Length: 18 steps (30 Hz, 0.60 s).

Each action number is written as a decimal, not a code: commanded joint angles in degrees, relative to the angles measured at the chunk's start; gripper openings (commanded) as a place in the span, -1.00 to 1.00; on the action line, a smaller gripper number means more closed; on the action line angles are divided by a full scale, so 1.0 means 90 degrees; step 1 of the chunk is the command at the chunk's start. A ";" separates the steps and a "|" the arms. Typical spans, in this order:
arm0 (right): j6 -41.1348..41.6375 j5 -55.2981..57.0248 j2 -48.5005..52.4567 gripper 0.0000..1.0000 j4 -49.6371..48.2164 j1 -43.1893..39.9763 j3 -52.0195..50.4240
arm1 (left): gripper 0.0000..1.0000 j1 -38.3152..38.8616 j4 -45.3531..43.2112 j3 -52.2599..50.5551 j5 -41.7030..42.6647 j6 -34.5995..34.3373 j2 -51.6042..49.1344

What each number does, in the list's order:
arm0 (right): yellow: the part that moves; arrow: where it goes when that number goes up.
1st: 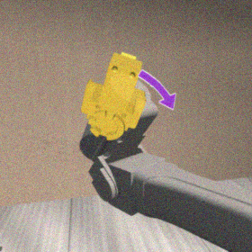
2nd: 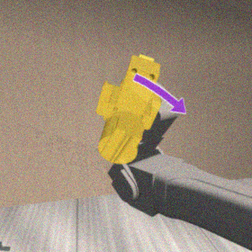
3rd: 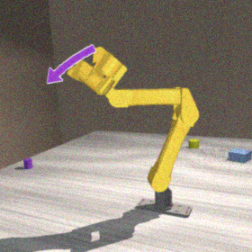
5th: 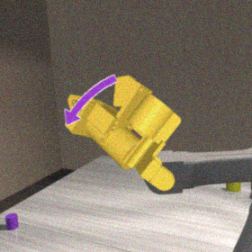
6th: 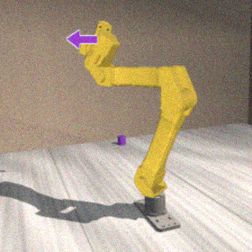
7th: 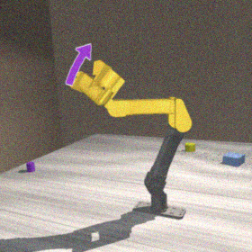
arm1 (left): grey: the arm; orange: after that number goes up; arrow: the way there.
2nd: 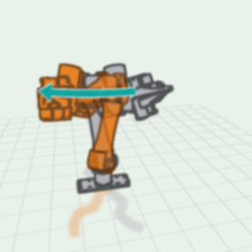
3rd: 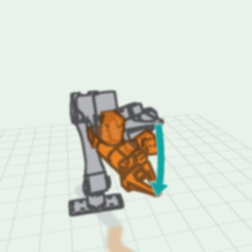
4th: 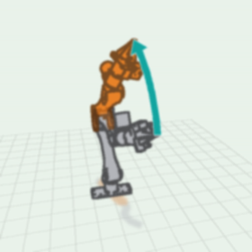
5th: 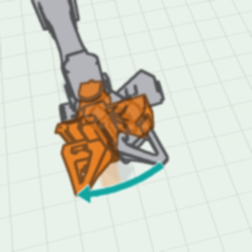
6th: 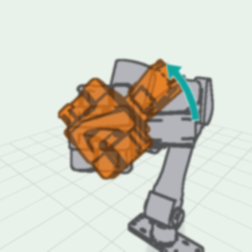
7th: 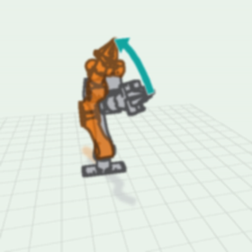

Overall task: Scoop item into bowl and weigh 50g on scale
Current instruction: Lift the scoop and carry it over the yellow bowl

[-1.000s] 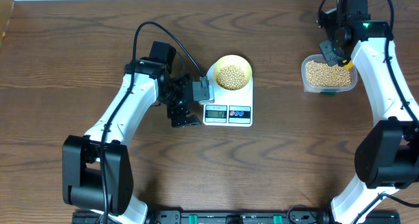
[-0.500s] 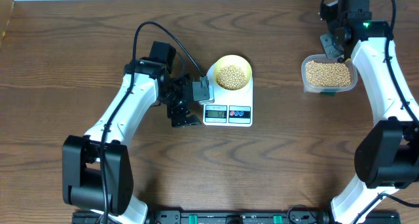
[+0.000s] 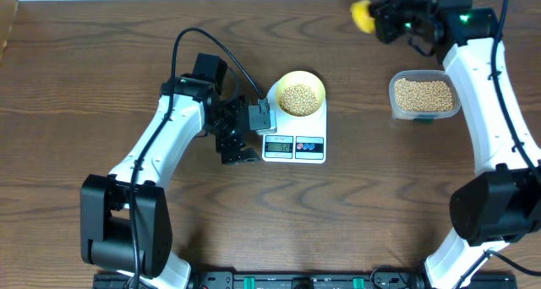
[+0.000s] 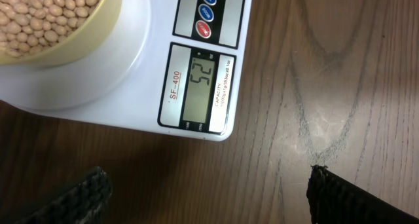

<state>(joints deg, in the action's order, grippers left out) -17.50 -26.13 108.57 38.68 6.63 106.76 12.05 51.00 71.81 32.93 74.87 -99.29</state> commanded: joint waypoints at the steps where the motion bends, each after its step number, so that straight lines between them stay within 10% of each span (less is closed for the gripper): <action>1: 0.0085 -0.1258 -0.0109 -0.98 -0.0085 0.0109 0.0019 | 0.95 -0.0029 0.0032 -0.0015 0.0102 0.0058 -0.0041; 18: -0.1083 -0.0789 -0.0109 -0.98 -0.0685 -0.0109 0.0019 | 0.95 -0.0029 0.0034 -0.0015 0.0102 0.0061 -0.0041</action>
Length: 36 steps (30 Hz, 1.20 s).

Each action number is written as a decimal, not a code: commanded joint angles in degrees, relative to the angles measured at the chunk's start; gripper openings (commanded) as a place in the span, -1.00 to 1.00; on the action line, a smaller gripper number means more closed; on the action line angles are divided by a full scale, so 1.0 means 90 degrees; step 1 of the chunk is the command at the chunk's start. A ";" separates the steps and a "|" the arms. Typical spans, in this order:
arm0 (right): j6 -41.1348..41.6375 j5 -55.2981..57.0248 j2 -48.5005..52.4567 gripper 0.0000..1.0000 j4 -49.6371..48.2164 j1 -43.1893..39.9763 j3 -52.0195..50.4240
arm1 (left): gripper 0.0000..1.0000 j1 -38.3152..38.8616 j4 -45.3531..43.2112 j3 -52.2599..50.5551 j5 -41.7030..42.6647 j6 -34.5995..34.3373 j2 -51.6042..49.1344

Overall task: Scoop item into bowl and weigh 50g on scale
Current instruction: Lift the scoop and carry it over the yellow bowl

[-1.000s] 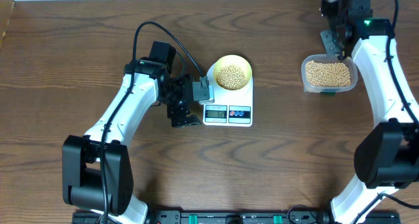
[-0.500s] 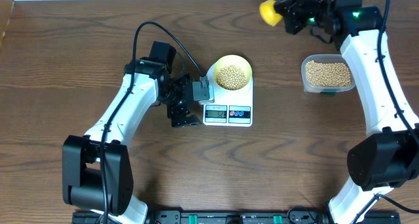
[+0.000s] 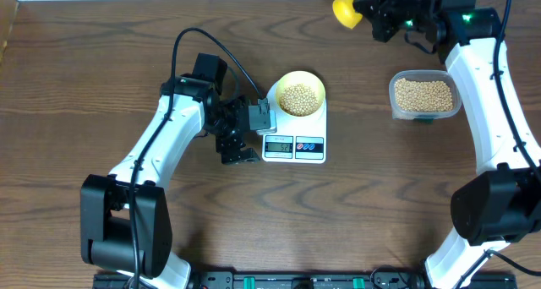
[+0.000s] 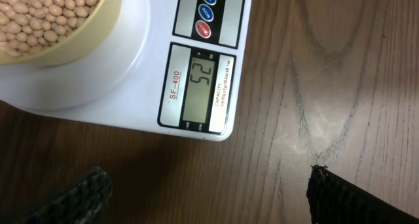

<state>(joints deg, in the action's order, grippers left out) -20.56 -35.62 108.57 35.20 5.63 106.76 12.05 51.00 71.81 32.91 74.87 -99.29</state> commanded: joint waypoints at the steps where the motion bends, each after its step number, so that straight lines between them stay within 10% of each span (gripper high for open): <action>1: -0.0835 0.0389 -0.0109 -0.98 -0.0442 0.0002 0.0019 | 0.95 -0.0027 0.0032 -0.0015 0.0104 0.0061 -0.0041; 15: -0.0746 0.0345 -0.0109 -0.98 -0.0784 0.0036 0.0019 | 0.95 -0.0027 0.0034 -0.0015 0.0104 0.0061 -0.0041; 24: 0.0916 -0.0466 -0.0112 -0.98 0.0214 0.0233 0.0017 | 0.95 -0.0027 0.0032 -0.0015 0.0104 0.0061 -0.0041; 36: -0.0804 -0.0306 -0.0073 -0.98 0.1506 0.0886 0.0005 | 0.95 -0.0029 0.0034 -0.0015 0.0104 0.0061 -0.0041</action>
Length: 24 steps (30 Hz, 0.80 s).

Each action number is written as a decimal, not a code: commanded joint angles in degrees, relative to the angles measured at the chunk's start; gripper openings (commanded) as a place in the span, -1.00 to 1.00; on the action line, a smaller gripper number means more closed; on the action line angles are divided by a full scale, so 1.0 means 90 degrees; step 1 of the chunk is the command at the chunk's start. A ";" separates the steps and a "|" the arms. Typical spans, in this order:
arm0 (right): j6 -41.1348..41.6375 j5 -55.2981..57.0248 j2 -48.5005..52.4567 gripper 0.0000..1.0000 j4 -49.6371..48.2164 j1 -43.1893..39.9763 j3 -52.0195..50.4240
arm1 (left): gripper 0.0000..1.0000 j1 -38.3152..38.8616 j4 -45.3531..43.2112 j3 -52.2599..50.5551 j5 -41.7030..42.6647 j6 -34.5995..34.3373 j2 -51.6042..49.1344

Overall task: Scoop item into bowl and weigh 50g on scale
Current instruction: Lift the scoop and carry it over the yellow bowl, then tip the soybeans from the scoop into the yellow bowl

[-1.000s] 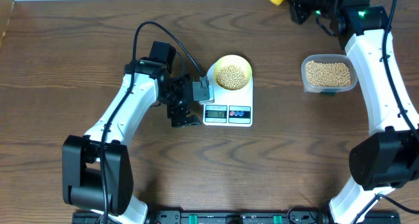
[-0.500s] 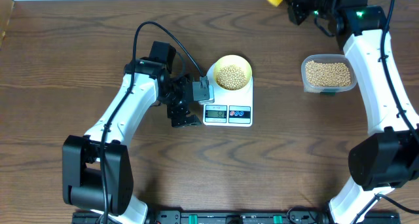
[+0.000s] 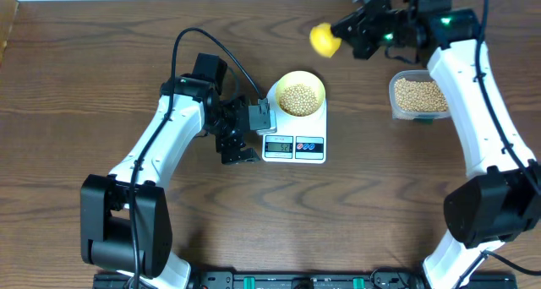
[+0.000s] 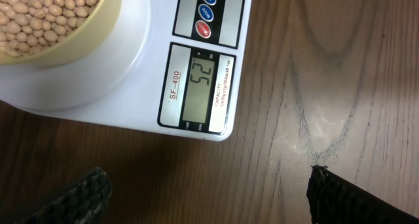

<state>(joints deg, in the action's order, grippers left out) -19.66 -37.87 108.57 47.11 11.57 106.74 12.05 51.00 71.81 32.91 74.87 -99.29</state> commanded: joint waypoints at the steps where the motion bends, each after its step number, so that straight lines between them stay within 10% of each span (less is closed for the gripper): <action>1: -0.1151 0.0049 -0.0070 -0.98 0.0321 0.0299 0.0005 | 0.95 -0.0029 0.0032 -0.0015 0.0104 0.0061 -0.0041; 24: -0.2174 0.0886 0.0452 -0.98 0.0240 0.0957 -0.0539 | 0.95 -0.0027 0.0034 -0.0015 0.0104 0.0061 -0.0041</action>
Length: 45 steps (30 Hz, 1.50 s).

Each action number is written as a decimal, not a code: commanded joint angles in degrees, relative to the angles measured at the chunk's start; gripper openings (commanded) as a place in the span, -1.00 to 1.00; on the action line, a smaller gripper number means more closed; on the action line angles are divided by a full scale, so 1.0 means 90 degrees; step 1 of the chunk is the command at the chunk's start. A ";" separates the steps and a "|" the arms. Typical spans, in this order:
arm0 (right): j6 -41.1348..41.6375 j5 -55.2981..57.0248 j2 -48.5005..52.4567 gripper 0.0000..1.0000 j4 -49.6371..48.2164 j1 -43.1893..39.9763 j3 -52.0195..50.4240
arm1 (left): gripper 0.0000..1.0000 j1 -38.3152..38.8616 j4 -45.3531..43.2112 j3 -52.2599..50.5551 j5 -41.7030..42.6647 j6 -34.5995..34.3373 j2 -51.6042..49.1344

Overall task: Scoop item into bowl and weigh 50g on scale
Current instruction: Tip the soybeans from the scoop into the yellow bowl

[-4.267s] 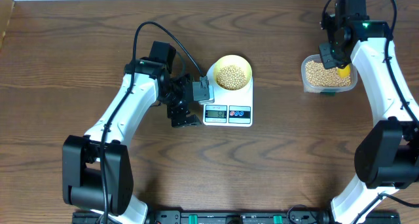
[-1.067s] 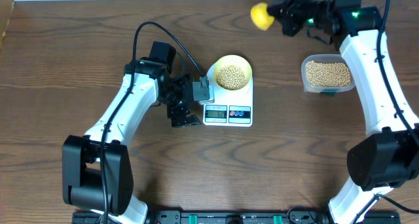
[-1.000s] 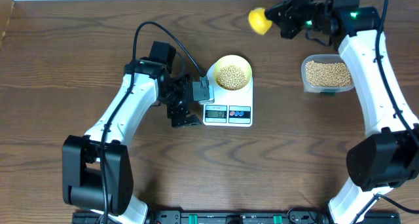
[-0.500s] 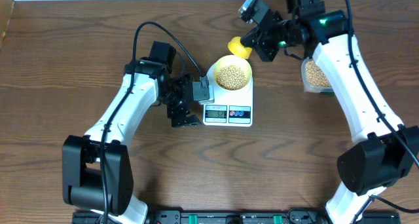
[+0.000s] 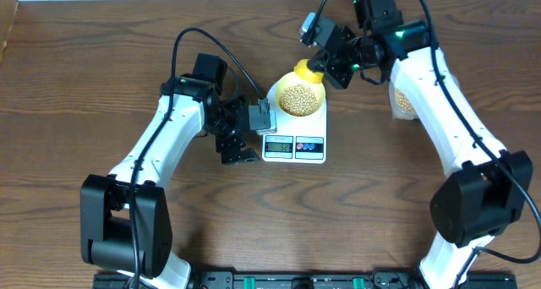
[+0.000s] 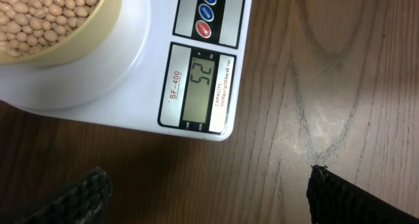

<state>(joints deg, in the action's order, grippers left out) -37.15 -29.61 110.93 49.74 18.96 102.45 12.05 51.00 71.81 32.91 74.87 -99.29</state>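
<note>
A yellow bowl (image 5: pixel 300 97) of pale beans stands on the white scale (image 5: pixel 295 147). In the left wrist view the bowl (image 6: pixel 62 44) sits top left and the scale display (image 6: pixel 201 92) reads 52. My right gripper (image 5: pixel 328 57) is shut on a yellow scoop (image 5: pixel 305 70), which hangs at the bowl's far rim. Just left of the scale, my left gripper (image 5: pixel 239 142) is low over the table. Its fingers (image 6: pixel 82 196) are spread wide with only bare wood between them, so the left gripper (image 6: pixel 206 179) is open.
A clear container of beans (image 5: pixel 398 100) stands right of the scale, mostly hidden under my right arm. The left arm's cable (image 5: pixel 203 40) loops over the table behind the scale. The table's back edge runs just beyond the right gripper.
My right gripper has brought the yellow scoop from behind and left of the bowl's far side down onto the bowl's far rim. The left gripper and the 52 reading are unchanged.
My right gripper held the scoop at the table's back edge, beyond the bean container. It then stood further left along that edge, then nearer the bowl, and now at the bowl's rim. The left gripper stayed open by the scale, which read 52 throughout.
</note>
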 commanded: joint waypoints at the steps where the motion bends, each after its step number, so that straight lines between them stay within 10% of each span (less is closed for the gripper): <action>1: -0.0289 -0.0029 0.0240 -0.98 -0.0061 0.0168 -0.0063 | 0.95 -0.0029 0.0032 -0.0015 0.0104 0.0061 -0.0041; 45: -0.0228 0.0746 0.0719 -0.98 0.0034 0.0573 -0.0117 | 0.95 -0.0029 0.0034 -0.0015 0.0104 0.0058 -0.0041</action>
<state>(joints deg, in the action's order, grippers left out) -40.75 -22.24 116.79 49.12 23.86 101.82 12.05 51.00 71.81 32.91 74.87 -99.29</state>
